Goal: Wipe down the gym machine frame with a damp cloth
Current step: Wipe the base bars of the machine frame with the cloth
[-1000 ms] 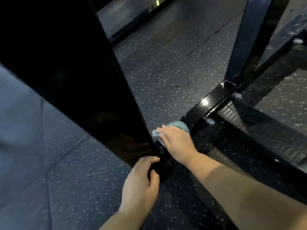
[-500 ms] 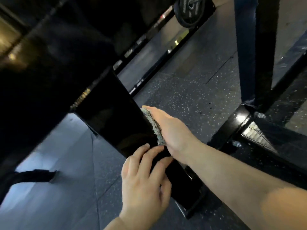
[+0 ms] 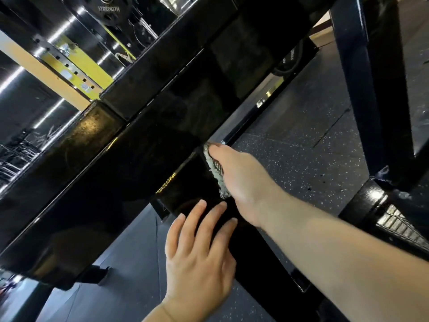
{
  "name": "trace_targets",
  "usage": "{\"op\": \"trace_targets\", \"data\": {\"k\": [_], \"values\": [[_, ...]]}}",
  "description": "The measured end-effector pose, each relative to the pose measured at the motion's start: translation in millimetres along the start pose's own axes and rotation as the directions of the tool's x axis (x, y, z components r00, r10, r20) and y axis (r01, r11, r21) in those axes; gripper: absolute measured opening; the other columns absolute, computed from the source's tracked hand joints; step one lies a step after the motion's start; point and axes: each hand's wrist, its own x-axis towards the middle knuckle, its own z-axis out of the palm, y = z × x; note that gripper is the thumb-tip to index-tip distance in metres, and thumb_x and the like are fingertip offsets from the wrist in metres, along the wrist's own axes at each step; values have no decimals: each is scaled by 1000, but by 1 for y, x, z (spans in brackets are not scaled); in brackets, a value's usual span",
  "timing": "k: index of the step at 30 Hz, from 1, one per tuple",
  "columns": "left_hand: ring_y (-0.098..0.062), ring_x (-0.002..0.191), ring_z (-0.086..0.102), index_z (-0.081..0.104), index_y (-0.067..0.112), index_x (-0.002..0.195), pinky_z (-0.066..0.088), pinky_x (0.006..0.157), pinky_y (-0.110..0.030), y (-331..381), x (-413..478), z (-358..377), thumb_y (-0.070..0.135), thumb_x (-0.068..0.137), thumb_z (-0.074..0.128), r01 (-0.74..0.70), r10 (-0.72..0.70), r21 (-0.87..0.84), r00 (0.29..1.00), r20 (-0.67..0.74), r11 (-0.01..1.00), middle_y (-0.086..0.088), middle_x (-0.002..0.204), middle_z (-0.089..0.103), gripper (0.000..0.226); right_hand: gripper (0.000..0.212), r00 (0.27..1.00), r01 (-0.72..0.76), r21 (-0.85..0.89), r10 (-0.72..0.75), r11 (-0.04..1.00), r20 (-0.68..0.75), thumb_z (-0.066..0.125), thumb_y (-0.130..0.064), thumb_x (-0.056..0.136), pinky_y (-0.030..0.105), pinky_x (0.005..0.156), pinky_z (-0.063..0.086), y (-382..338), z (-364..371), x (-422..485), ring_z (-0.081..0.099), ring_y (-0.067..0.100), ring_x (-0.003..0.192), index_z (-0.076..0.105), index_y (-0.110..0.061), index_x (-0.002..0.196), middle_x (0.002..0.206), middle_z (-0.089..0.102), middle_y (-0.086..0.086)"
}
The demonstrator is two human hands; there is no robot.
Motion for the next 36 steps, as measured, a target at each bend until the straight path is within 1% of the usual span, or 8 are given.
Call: {"op": "trace_targets", "data": {"k": [3, 8, 13, 18, 25, 30, 33, 36], "values": [[-21, 134, 33, 55, 28, 114, 16, 115, -35, 0, -5, 5, 24, 70, 48, 0, 0, 3, 1000, -26, 1000, 5, 135, 48, 45, 29, 999, -20, 6, 20, 1000, -45, 38, -35, 102, 15, 90, 43, 25, 2, -8, 58, -9, 103, 66, -36, 104, 104, 68, -19], [-14, 129, 38, 60, 35, 104, 22, 111, -26, 0, 1, 6, 20, 75, 44, 18, -34, -90, 984, -174, 996, 7, 122, 60, 36, 32, 947, -313, -124, 301, 941, -109, 44, -35, 100, 28, 94, 48, 68, -16, -29, 65, 6, 91, 72, -27, 87, 91, 71, -7], [-19, 122, 46, 57, 31, 102, 23, 103, -27, -6, 21, -5, 22, 68, 48, 20, -40, -116, 985, -168, 993, 8, 126, 52, 36, 27, 993, -2, 38, 7, 999, -116, 44, -25, 98, 6, 65, 43, -15, 16, -1, 62, 5, 74, 66, -17, 84, 79, 67, -3], [-15, 116, 49, 56, 37, 90, 25, 100, -24, -10, 22, -8, 24, 68, 50, -30, 14, -104, 989, -146, 994, 10, 114, 62, 26, 28, 993, 11, -118, -25, 993, -117, 37, -27, 102, 28, 83, 47, 0, 17, -28, 59, 15, 95, 63, -19, 103, 102, 64, 10], [-12, 111, 53, 66, 34, 80, 38, 84, -28, -10, 54, -10, 20, 72, 46, 10, -58, -189, 966, -251, 982, 9, 109, 66, 26, 26, 956, -179, 556, 277, 812, -98, 43, -16, 99, 31, 64, 47, -40, 0, 17, 57, 21, 69, 60, -11, 80, 79, 61, 9], [-15, 112, 52, 53, 33, 92, 29, 93, -22, -10, 67, -10, 20, 65, 46, -51, -14, -245, 966, -260, 968, 10, 117, 59, 30, 37, 903, 109, 772, 261, 626, -340, 41, 4, 94, 21, 54, 39, -78, -52, 60, 47, 12, 50, 47, -11, 60, 44, 51, 3], [-18, 114, 52, 64, 29, 91, 33, 91, -27, -4, 81, -4, 21, 64, 46, -101, 37, -261, 970, -239, 960, 4, 114, 66, 32, 16, 899, 203, 783, 205, 589, -387, 55, -10, 88, 25, 75, 41, -98, -68, 65, 59, 18, 77, 62, -16, 74, 81, 58, 25], [-19, 113, 49, 73, 24, 84, 35, 91, -34, -2, 92, 5, 27, 64, 45, -118, 81, -228, 983, -166, 966, 0, 111, 68, 34, 31, 943, 110, 817, 199, 566, -265, 32, -29, 105, 33, 102, 36, -94, -52, 54, 51, 24, 121, 57, -12, 112, 128, 57, 9]]}}
